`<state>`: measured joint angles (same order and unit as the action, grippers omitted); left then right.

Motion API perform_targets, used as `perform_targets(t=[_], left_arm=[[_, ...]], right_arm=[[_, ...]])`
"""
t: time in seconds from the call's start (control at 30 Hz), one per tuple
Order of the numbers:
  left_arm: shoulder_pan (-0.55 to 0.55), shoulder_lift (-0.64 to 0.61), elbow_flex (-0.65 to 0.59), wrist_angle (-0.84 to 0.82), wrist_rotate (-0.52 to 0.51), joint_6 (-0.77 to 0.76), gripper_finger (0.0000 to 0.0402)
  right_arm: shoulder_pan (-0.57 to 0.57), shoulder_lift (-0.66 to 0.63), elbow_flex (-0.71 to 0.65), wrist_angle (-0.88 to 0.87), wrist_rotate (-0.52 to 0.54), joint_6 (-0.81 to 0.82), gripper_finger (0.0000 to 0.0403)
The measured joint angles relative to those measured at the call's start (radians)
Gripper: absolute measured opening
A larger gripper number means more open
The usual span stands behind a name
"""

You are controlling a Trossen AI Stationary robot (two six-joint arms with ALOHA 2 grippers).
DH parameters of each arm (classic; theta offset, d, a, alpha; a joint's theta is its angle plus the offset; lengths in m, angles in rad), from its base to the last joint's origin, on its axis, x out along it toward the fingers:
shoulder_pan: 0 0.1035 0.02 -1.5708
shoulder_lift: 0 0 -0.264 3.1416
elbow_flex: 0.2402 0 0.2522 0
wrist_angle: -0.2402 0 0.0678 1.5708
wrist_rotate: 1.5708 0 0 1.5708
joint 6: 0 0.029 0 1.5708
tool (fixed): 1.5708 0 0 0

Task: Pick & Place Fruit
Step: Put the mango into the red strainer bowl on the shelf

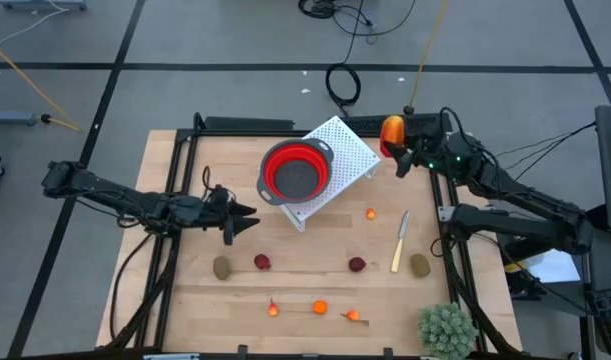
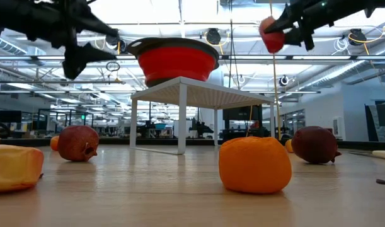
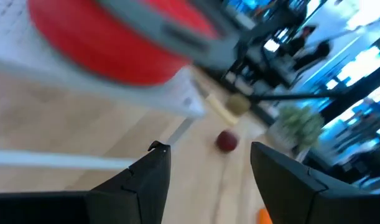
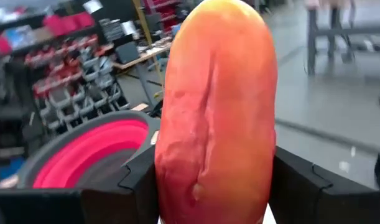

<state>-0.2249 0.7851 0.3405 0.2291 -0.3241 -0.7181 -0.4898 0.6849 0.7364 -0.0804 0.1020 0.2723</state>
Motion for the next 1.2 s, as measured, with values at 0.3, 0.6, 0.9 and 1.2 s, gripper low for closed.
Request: perform_targets(t=[0.3, 0.6, 0.9, 1.2], left_arm=[[-0.001, 0.001, 0.08, 0.067, -0.118, 0.137, 0.0218], [-0.001, 0.142, 0.25, 0.07, -0.177, 0.242, 0.0218], [0.002, 0.409, 0.502, 0.062, -0.177, 0.388, 0.0218], [0.008, 0.623, 0.76, 0.059, -0.176, 0.666, 0.0218]], right_arm=[[0.11, 0.0, 0.0, 0.157, -0.005, -0.427, 0.0215], [0.185, 0.004, 0.0, 0.21, -0.106, -0.782, 0.0215], [0.225, 0.063, 0.001, 0.234, -0.107, -0.851, 0.0215], [0.296, 0.142, 0.001, 0.234, -0.145, -0.707, 0.0215]])
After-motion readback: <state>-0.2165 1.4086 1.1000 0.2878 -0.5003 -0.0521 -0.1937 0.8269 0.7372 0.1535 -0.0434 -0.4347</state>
